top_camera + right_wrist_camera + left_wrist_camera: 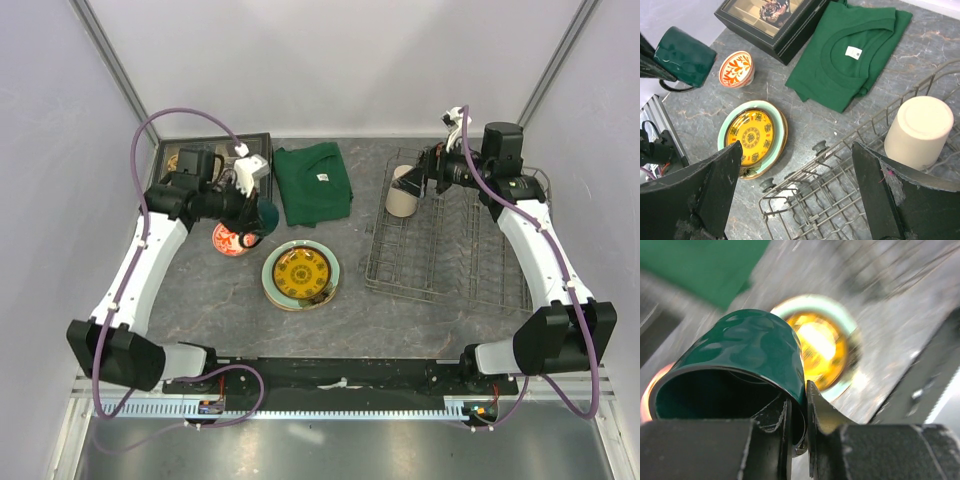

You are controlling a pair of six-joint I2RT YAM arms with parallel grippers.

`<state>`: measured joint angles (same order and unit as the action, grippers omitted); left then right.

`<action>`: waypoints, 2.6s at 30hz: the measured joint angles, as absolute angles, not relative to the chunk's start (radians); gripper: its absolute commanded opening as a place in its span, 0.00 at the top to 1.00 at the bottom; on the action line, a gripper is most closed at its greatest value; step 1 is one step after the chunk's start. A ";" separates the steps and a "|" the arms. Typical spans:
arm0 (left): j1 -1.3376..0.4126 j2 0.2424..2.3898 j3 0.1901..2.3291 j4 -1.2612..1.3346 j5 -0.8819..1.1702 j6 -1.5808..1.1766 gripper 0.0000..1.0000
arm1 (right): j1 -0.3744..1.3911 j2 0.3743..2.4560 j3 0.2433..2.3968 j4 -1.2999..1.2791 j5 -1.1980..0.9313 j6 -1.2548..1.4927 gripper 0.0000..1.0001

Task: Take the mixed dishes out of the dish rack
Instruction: Place the cup at the center of the board.

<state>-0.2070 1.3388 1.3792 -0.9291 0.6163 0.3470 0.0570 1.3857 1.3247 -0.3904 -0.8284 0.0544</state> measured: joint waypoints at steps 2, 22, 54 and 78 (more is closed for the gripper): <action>-0.200 1.291 1.331 -0.962 0.536 0.402 0.98 | 0.057 1.385 1.322 -0.397 -0.825 0.048 0.02; -0.196 1.044 0.926 -1.003 0.202 0.702 0.98 | 0.057 1.385 1.303 -0.414 -0.816 0.036 0.02; -0.196 1.152 0.791 -0.853 0.195 0.820 0.98 | 0.057 1.385 1.290 -0.429 -0.818 0.020 0.02; -0.199 1.221 0.778 -0.859 0.212 0.854 0.98 | 0.060 1.390 1.290 -0.437 -0.818 -0.005 0.02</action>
<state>-0.1989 1.2205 0.7784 -0.8585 0.2123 0.8543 0.0597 1.3895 1.2900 -0.4374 -0.8177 -0.0051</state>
